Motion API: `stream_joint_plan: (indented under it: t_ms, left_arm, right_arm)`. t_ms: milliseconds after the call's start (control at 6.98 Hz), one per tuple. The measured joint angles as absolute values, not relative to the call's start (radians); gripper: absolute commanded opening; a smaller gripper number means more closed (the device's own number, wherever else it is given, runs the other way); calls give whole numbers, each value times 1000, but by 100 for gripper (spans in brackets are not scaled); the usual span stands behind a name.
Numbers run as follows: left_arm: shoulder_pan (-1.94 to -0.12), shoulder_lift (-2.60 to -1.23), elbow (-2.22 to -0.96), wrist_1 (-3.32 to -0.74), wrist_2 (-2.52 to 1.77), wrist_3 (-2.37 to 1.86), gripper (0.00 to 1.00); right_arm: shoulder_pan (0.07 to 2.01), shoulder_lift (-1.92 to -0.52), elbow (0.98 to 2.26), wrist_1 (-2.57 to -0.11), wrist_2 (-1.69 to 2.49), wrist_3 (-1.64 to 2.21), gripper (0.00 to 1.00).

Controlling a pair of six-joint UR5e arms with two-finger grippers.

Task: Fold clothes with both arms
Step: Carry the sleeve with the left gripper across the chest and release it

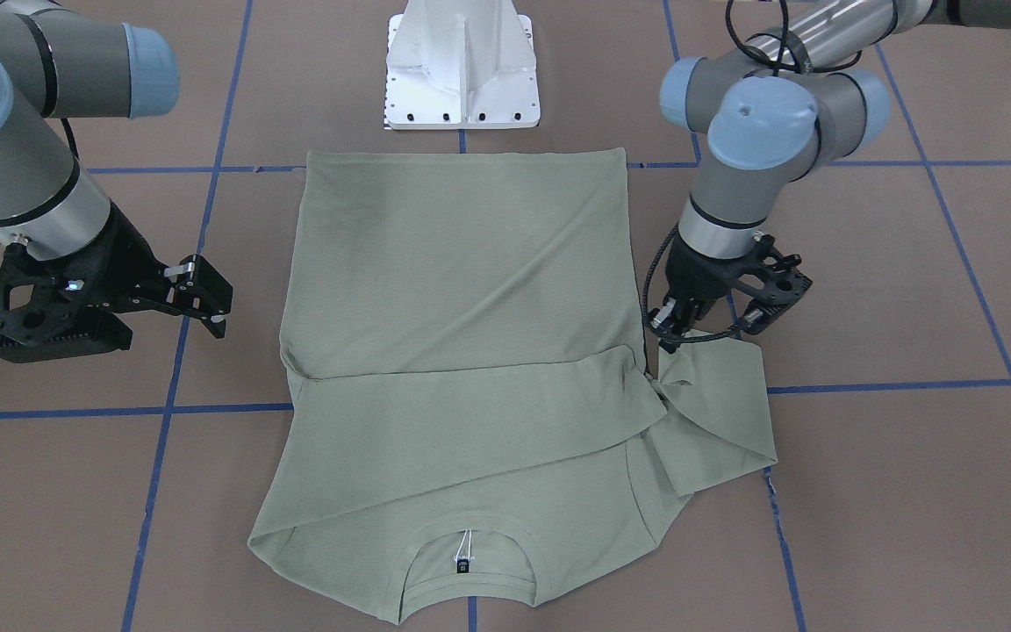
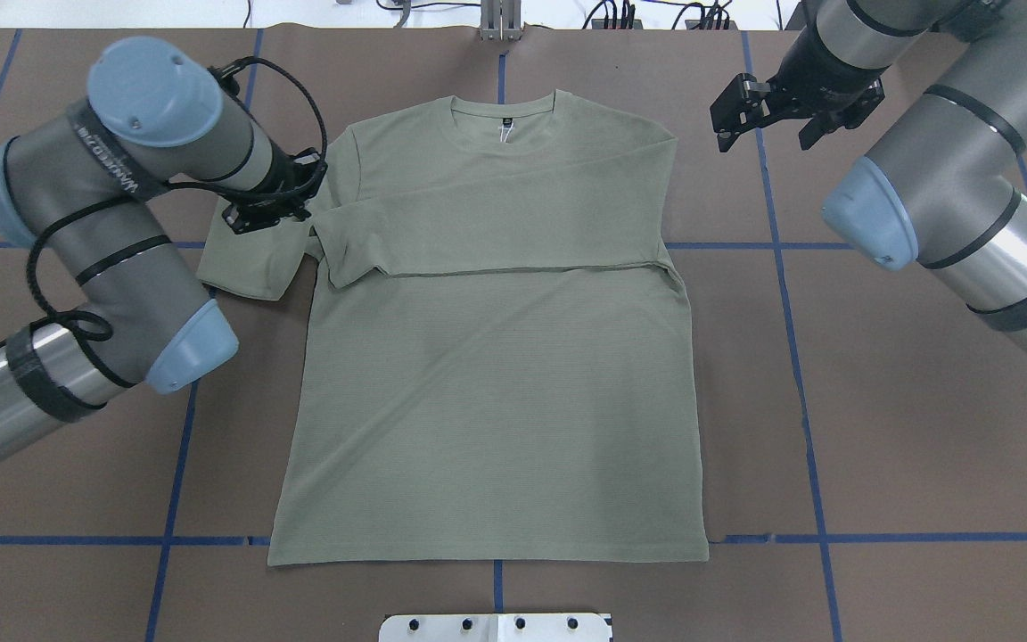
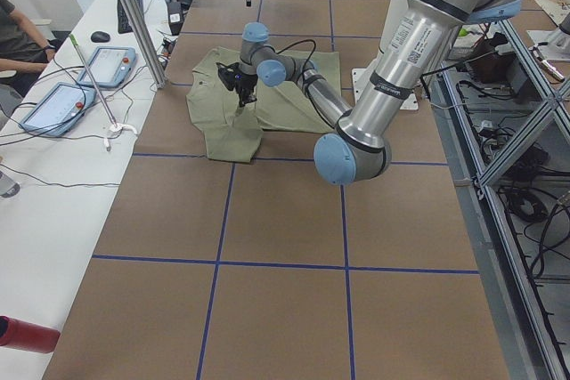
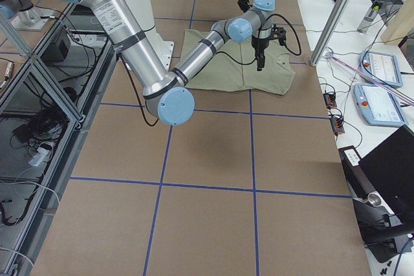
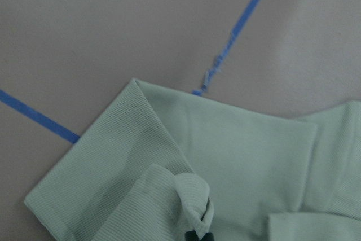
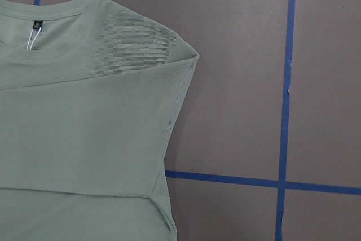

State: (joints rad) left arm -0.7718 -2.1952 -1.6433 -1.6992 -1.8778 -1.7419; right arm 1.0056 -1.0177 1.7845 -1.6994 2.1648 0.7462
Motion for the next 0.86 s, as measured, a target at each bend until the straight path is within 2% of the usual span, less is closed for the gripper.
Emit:
stream_joint_plan:
  t_ms: [430, 860]
  left_arm:
    - [-764, -2425, -1527, -1690, -1882, -1913, 0]
    - [-713, -2719, -1252, -1716, -1880, -2152, 0]
  right_arm:
    - [1081, -1155, 1865, -1705, 2222, 636, 100]
    - [1171, -1264, 1878, -1706, 2263, 489, 100]
